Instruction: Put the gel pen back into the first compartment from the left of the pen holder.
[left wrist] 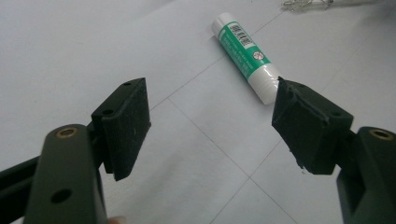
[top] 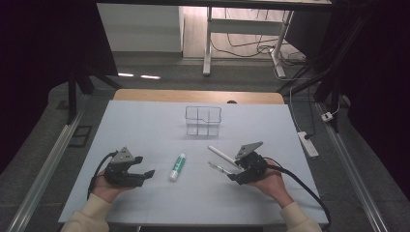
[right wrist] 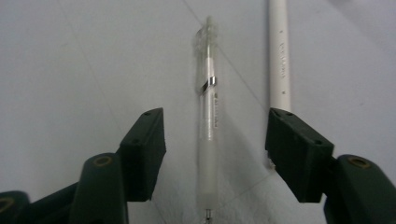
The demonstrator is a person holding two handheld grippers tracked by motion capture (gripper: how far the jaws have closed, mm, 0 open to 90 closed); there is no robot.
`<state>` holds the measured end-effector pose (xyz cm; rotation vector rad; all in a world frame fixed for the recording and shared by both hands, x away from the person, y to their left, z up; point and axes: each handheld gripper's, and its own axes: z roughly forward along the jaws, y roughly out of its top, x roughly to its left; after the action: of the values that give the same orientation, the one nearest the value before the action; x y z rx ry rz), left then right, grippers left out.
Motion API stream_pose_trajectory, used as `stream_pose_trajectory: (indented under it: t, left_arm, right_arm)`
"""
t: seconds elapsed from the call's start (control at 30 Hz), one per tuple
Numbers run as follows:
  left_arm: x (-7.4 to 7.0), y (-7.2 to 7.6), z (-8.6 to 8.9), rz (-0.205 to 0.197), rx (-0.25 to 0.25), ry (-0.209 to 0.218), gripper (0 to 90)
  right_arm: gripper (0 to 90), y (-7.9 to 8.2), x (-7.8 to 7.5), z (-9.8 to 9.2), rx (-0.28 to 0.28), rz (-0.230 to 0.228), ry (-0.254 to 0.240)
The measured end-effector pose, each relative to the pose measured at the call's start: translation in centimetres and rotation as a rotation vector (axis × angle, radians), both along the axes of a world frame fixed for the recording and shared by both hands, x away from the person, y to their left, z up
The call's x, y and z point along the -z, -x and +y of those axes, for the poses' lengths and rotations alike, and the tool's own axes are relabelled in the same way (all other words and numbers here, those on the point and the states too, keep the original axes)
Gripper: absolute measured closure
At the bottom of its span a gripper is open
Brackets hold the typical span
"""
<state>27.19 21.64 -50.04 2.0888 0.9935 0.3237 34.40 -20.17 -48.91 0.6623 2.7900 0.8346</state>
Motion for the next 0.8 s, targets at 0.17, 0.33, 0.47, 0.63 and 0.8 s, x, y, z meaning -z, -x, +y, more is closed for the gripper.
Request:
stream_pose_trajectory:
  t: [0.17, 0.33, 0.47, 0.63, 0.8]
  left_arm:
    - [0.1, 0.0, -0.1, 0.004, 0.001, -0.007, 28.1]
    - [0.2, 0.0, -0.1, 0.008, -0.001, -0.013, 28.1]
    - [0.2, 0.0, 0.0, 0.008, -0.001, -0.012, 28.1]
    - [0.2, 0.0, -0.1, 0.009, 0.000, -0.015, 28.1]
    - [0.3, 0.0, -0.1, 0.010, 0.003, -0.020, 28.1]
  right_arm:
    - [47.6, 0.2, 0.4, 0.2, -0.013, 0.024, 0.039]
    - [50.8, 0.1, 0.9, 0.4, -0.026, 0.043, 0.079]
    - [53.7, 0.0, 1.2, 0.5, -0.027, 0.060, 0.102]
    - [57.8, -0.1, 1.3, 0.5, -0.025, 0.062, 0.115]
    - [63.6, 0.1, 1.3, 0.5, -0.033, 0.057, 0.126]
